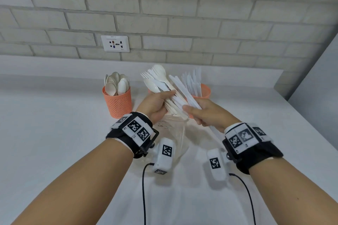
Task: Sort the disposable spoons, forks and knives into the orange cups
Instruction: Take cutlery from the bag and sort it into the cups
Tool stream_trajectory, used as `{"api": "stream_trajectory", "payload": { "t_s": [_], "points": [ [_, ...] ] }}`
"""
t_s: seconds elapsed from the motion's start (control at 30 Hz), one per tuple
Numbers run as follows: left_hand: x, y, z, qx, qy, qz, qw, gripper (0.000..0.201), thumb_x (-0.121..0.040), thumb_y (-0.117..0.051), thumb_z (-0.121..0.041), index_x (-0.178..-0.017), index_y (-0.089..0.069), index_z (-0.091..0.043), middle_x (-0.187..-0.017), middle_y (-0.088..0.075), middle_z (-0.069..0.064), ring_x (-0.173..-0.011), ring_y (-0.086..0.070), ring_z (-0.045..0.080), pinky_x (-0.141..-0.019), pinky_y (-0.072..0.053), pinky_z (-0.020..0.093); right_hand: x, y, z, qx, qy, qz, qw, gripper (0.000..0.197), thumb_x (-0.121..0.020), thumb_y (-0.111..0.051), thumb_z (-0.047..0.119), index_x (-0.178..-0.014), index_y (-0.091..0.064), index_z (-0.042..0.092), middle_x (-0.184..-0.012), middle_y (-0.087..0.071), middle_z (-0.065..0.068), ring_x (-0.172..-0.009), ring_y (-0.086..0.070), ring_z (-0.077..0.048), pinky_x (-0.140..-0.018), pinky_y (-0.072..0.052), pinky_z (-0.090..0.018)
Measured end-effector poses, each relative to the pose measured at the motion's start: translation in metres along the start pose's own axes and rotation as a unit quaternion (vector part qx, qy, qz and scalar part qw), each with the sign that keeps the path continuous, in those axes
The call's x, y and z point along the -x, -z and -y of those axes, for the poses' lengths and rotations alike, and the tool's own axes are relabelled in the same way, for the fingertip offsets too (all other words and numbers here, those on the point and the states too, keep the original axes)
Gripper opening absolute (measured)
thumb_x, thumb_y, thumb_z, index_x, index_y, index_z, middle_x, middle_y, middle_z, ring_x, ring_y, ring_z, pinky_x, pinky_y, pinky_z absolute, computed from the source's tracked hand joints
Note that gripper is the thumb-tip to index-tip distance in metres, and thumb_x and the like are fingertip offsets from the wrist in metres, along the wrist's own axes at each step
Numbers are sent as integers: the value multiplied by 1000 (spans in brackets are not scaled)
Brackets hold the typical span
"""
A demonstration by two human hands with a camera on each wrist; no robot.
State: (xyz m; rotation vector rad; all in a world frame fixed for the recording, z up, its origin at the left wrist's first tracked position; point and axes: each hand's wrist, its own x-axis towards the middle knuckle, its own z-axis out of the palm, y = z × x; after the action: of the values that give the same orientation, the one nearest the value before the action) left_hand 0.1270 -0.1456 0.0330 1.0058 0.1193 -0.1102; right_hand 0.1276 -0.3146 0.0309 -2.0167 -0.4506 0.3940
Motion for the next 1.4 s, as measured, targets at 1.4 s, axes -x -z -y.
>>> {"api": "stream_trajectory", "payload": {
  "t_s": [1.4],
  "points": [
    [-9,2,7,-83,40,75,993,11,-94,-53,-18,-84,-55,-13,-70,-60,1,-52,-55,11,-54,-50,23,-106,48,-8,-61,75,-233,968,10,-99,-41,23,-102,-47,15,-80,-53,1,-67,-51,-4,-59,-44,-11]
  ]
}}
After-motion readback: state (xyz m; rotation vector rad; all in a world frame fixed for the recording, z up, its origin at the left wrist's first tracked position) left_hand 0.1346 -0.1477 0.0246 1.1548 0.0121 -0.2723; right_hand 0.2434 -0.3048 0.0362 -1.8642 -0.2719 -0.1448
